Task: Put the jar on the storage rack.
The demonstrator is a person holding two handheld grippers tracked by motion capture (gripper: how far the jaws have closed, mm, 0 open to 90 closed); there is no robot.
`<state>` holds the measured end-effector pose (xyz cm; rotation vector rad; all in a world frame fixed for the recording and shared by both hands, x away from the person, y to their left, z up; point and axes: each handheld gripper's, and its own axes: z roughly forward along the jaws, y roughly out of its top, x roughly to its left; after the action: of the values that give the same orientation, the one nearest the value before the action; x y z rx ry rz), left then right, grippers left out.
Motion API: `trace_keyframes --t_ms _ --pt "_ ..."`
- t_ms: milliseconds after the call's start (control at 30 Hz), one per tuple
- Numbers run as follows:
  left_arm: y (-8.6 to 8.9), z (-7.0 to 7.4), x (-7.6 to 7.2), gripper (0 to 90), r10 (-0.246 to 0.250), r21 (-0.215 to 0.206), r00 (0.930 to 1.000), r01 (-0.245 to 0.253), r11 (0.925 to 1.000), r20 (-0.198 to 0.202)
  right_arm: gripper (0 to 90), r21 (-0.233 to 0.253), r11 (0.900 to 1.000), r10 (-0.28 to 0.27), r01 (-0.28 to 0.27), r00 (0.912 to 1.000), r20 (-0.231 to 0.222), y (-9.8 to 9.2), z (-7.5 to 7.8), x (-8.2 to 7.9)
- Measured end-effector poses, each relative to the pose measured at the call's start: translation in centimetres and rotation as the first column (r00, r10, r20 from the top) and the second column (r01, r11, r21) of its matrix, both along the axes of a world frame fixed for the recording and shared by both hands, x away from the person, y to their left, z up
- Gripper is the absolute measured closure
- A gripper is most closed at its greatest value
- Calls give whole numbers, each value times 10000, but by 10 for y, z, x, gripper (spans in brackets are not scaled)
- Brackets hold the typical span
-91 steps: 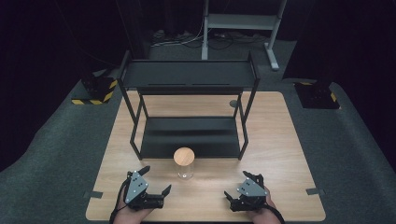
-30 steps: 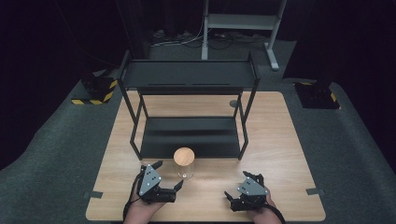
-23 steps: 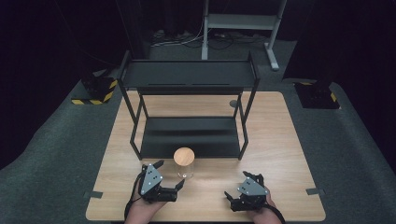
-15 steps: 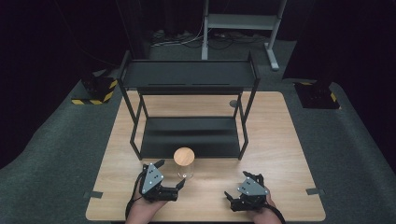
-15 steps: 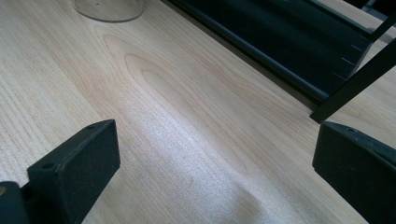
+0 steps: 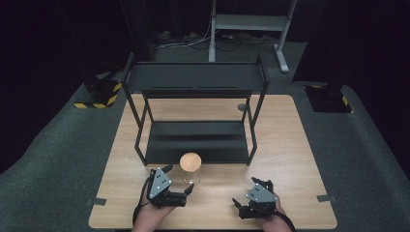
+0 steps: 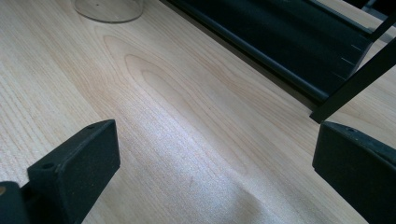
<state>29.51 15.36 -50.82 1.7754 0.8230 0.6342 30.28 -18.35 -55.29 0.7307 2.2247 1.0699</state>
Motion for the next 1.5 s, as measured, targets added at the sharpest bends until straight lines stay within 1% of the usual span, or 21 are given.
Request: trace_keyframes --t_ms 267,433,900,1233,1300,1500 --pt "-3 -1 4 8 -20 -55 10000 20 10000 11 0 -1 10000 28 -28 10000 13 0 0 0" --pt "-4 -2 6 8 1 -163 10000 -2 9999 -24 0 6 10000 36 -36 10000 16 0 0 0" --pt "-8 -6 12 8 15 -231 9999 -17 9997 -99 0 10 10000 60 -60 10000 6 0 0 0" --pt "-12 -9 18 7 7 -412 9999 -14 9991 -173 0 25 10000 69 -69 10000 10 0 0 0" --pt "-12 -10 19 8 -24 -355 9998 17 9994 -186 0 21 10000 77 -77 10000 15 0 0 0" --pt "-13 -11 21 8 34 -501 9998 -45 9987 -213 0 21 10000 86 -86 10000 21 0 0 0"
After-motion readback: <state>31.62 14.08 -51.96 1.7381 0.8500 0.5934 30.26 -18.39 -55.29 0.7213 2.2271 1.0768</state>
